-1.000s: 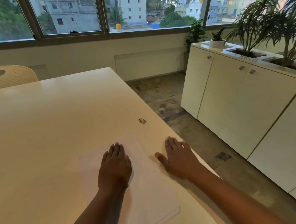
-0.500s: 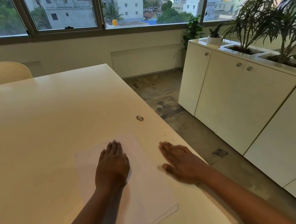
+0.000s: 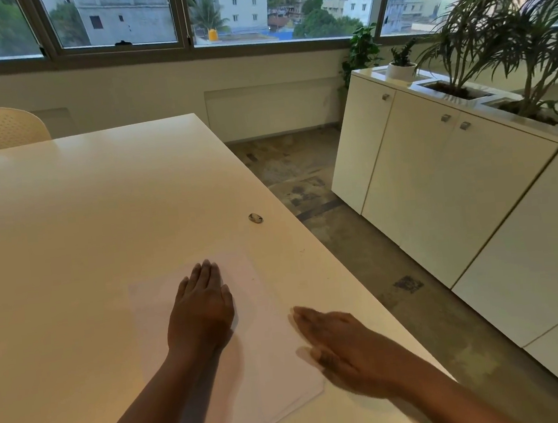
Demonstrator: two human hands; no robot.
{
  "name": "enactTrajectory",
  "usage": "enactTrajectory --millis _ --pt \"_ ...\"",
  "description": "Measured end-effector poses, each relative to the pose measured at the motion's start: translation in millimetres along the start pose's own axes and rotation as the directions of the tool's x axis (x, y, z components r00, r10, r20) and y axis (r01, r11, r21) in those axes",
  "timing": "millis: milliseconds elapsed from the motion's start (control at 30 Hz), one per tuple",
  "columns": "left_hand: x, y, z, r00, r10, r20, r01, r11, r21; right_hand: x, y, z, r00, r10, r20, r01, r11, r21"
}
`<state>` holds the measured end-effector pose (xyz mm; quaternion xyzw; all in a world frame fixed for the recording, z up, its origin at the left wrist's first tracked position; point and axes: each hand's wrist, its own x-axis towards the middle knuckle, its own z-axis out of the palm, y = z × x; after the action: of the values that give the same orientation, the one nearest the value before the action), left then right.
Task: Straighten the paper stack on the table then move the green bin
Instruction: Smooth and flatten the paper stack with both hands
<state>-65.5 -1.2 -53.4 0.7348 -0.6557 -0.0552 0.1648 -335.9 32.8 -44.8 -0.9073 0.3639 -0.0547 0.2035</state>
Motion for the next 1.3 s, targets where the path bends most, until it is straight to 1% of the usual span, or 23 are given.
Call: enactTrajectory --millis 100,233,300,433,533,567,633,700,767,867,967,1033,1100,1200,1233,1300 --pt "-1.1 1.4 -0.7 1.0 -0.001 -0.003 0.001 1.0 -0.008 11.7 11.3 -1.9 1.0 -0.017 0.002 0.017 0.999 -0.036" --pt "-1.7 2.3 -2.1 1.0 0.002 -0.01 -0.002 1.0 -0.007 41.8 36.3 -14.6 0.998 0.02 -0.055 -0.021 1.0 -0.016" --pt "-1.9 2.5 -1.7 1.0 0.002 -0.006 -0.002 1.0 -0.009 56.4 44.6 -23.1 0.996 0.052 -0.071 -0.05 0.998 0.027" --pt "-1.6 2.4 -1.7 1.0 0.009 -0.007 -0.009 1.0 -0.005 74.9 46.2 -41.6 0.985 0.154 -0.074 -0.14 0.976 0.167" --pt "-1.8 2.3 -2.4 1.0 0.013 0.001 -0.013 1.0 -0.011 79.7 25.6 -30.0 0.983 0.146 -0.113 -0.119 0.969 0.218" --pt "-1.8 2.7 -2.4 1.0 0.017 0.001 -0.017 1.0 -0.008 82.0 15.3 -21.9 0.985 0.138 -0.106 -0.115 0.973 0.203" --pt "-1.3 0.4 -2.8 1.0 0.028 0.007 -0.028 1.0 -0.001 92.8 -1.8 -5.7 0.99 0.12 -0.079 -0.114 0.991 0.074" --pt "-1.4 1.8 -2.3 0.999 0.035 0.027 -0.036 0.999 0.033 101.8 -2.4 -0.8 0.989 0.128 -0.067 -0.133 0.989 -0.068" --pt "-0.8 0.5 -1.3 0.999 0.035 0.037 -0.036 0.998 0.048 108.3 7.0 -5.4 0.985 0.151 -0.078 -0.162 0.975 -0.153" --pt "0.8 0.7 -1.5 0.999 0.023 0.046 -0.026 0.998 0.059 107.7 26.0 -10.6 0.98 0.169 -0.109 -0.189 0.959 -0.213" --pt "1.2 0.4 1.6 0.999 0.006 0.032 -0.008 0.999 0.037 101.9 40.4 -11.9 0.964 0.226 -0.139 -0.253 0.941 -0.224" --pt "1.5 -0.6 3.9 1.0 -0.003 0.015 0.003 1.0 0.016 98.8 45.9 -15.0 0.96 0.241 -0.145 -0.269 0.938 -0.219" --pt "3.1 -1.6 5.1 1.0 0.001 0.012 -0.001 1.0 0.004 96.2 45.2 -17.2 0.968 0.209 -0.138 -0.232 0.954 -0.189" --pt "4.9 -3.1 5.2 1.0 -0.015 0.028 0.015 1.0 -0.02 93.4 37.9 -16.7 0.996 0.053 -0.073 -0.063 0.989 -0.134" --pt "4.5 -3.1 4.6 0.999 -0.024 0.039 0.025 1.0 -0.015 92.1 36.9 -15.2 0.999 0.001 -0.043 -0.007 0.989 -0.145" --pt "4.9 -3.2 4.1 0.998 -0.018 0.056 0.018 1.0 0.008 88.6 38.9 -12.8 0.999 -0.035 -0.013 0.032 0.98 -0.197"
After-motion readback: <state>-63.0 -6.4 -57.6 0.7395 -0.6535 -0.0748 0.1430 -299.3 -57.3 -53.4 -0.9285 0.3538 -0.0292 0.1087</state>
